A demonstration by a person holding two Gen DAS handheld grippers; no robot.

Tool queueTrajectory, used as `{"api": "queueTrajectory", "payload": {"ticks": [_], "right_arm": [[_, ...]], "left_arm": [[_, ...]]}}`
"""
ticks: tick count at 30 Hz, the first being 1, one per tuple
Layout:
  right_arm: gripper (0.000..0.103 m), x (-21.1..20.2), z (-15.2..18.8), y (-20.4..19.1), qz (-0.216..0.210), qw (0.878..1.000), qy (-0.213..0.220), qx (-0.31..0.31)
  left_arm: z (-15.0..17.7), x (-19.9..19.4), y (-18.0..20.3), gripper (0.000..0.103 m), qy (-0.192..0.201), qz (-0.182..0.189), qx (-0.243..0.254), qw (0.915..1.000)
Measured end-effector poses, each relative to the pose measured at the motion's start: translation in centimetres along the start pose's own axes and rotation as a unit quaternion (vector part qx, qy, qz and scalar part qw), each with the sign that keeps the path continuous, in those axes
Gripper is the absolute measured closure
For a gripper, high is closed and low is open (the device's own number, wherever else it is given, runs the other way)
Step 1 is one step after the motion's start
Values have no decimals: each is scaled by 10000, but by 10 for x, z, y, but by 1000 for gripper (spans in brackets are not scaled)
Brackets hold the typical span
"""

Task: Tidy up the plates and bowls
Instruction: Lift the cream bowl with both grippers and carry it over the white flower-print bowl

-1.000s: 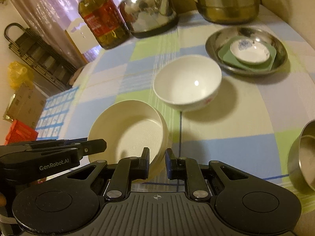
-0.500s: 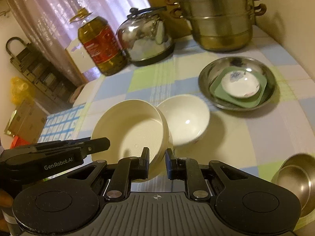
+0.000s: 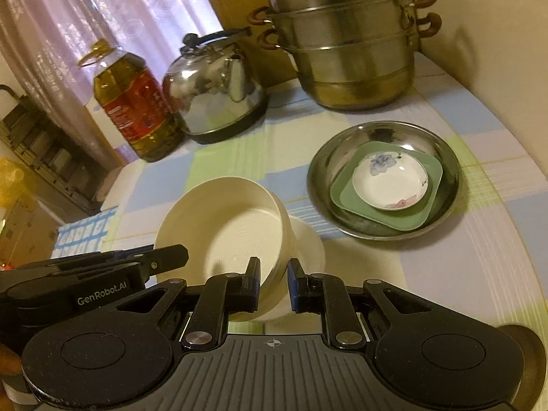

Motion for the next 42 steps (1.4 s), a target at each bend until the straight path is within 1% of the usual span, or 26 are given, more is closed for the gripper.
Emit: {"api": "queueTrajectory", "payload": {"ticks": [3,11,22,31,35,38,42], "right_arm": [[86,8,-6,6,20,9999,-66,76],[86,22,-9,17,77,9997,-186,169],[86,33,-9,22,79,9992,-336,208],[86,36,-7,26,5,9987,-408,309],[86,33,-7,28,-86,9984,-369,416],[86,29,-7,29,-109,9985,-308,435],[86,23,-4,28,-132,9986,-253,434]], "left_arm": [[-4,11,-1,86,-97,-3,-14,10000],[-8,30,-2,86,-273,-1,-60,9996],[-6,43,-5,86,-477,22,-154,9987],[-4,45,-5,86,-519,40,-196,9985],[-3,42,-3,84,-466,-10,-183,9987],[-3,37,-1,79,-403,-29,-160,9991],[-2,29,-1,79,-332,-45,-168,9993]]}}
Point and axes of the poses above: each gripper's, at about its wrist camera, not at the fingertips, and x roughly the way its jaws point, y to its right, z to its underside, the point moved 6 cm from there along x, roughly the way its jaws point, and after that the axes turned 15 degrees about -y, right-handed, at the moved point
